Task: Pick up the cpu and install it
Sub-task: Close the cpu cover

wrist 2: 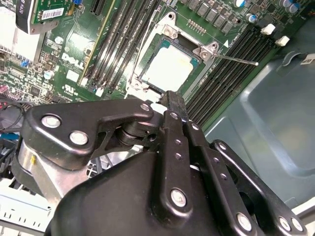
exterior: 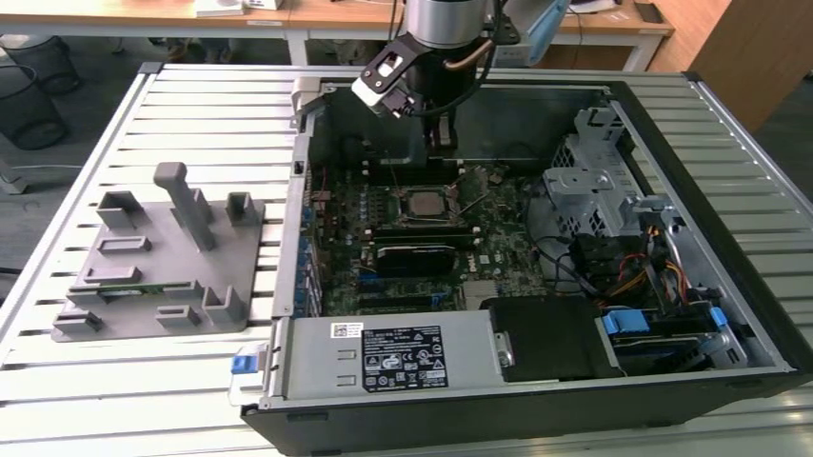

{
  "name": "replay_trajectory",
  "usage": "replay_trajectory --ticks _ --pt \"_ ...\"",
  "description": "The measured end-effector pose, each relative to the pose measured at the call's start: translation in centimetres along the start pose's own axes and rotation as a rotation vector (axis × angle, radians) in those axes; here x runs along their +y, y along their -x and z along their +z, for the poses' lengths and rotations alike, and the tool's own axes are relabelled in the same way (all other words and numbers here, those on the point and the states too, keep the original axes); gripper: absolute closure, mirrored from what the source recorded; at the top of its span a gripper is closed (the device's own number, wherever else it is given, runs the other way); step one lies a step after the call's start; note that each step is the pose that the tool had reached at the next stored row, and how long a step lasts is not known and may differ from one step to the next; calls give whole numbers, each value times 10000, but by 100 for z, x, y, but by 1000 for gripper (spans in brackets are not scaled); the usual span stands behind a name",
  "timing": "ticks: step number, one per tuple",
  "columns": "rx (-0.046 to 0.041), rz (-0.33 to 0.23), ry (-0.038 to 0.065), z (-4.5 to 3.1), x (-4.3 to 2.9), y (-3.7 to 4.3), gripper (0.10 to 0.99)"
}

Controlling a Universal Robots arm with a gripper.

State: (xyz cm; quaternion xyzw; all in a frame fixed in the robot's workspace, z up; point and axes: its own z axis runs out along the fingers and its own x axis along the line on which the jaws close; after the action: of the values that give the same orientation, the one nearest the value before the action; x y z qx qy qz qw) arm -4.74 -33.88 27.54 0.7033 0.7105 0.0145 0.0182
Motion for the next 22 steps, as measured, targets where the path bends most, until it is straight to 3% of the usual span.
replay_trajectory --ticks 17,22 --pt "3 -2 1 -64 3 2 980" --pt "-1 0 0 -65 3 47 980"
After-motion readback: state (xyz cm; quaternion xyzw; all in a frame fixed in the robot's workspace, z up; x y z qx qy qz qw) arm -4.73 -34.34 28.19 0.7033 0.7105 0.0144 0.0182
